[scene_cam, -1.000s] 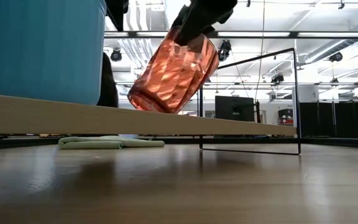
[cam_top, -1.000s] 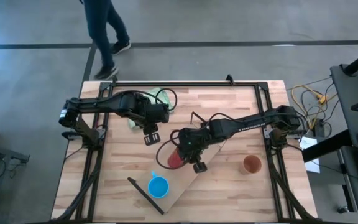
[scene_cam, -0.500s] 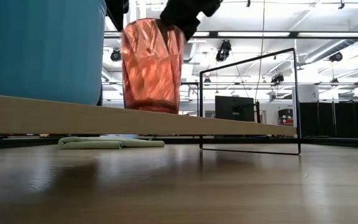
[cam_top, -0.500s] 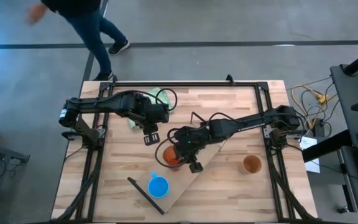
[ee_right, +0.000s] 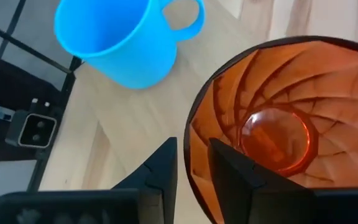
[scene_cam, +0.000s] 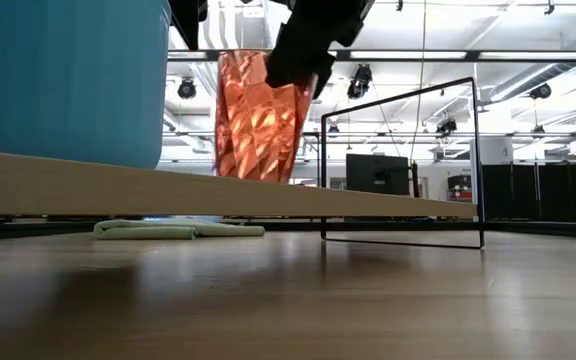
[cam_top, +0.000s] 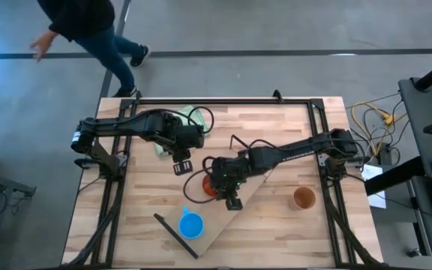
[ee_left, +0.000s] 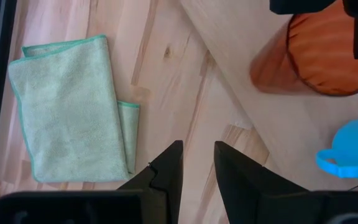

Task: Stack small to large cups/mugs on shelf
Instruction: Put the orange cup on the shelf

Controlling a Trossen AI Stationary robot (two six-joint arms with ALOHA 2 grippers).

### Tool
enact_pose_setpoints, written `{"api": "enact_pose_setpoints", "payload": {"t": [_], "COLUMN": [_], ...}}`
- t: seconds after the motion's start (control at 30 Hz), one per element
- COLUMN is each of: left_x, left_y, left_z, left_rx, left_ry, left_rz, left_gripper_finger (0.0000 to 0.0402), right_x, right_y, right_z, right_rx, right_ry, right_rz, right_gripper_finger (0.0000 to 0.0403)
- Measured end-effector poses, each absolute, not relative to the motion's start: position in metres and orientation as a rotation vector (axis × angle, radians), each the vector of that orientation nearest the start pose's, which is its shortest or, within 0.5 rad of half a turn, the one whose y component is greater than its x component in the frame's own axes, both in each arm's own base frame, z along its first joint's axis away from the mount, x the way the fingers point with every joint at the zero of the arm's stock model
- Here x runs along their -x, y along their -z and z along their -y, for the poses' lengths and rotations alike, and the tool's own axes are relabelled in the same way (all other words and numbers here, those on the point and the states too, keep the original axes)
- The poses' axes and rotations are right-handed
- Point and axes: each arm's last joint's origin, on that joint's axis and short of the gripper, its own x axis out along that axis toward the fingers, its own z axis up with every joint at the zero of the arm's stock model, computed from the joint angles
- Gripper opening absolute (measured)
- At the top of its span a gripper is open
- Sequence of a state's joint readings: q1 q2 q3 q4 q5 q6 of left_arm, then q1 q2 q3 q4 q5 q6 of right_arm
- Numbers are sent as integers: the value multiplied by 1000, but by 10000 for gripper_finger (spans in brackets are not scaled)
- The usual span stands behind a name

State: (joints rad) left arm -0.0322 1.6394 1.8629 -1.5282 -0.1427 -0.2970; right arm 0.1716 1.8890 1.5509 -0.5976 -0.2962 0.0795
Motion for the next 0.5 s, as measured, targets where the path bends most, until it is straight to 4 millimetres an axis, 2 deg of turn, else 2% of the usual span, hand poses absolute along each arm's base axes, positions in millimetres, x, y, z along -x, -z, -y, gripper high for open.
{"api": "enact_pose_setpoints", "payload": {"t": [0.2, 0.5], "left_x": [-289, -289], "left_y": [-387, -386], "left_z": [5, 5], "left_rx": [122, 121], "left_ry": [-273, -272], "left_rz": [-1276, -1277], "left_gripper_finger": [77, 77], "right_x": [-400, -398], "right_y": [-256, -277], "right_z": [-88, -91], "right_rx": [-122, -118], "right_ry": [-420, -426], "right_rz": [-970, -992], "right_gripper_finger": [84, 84]}}
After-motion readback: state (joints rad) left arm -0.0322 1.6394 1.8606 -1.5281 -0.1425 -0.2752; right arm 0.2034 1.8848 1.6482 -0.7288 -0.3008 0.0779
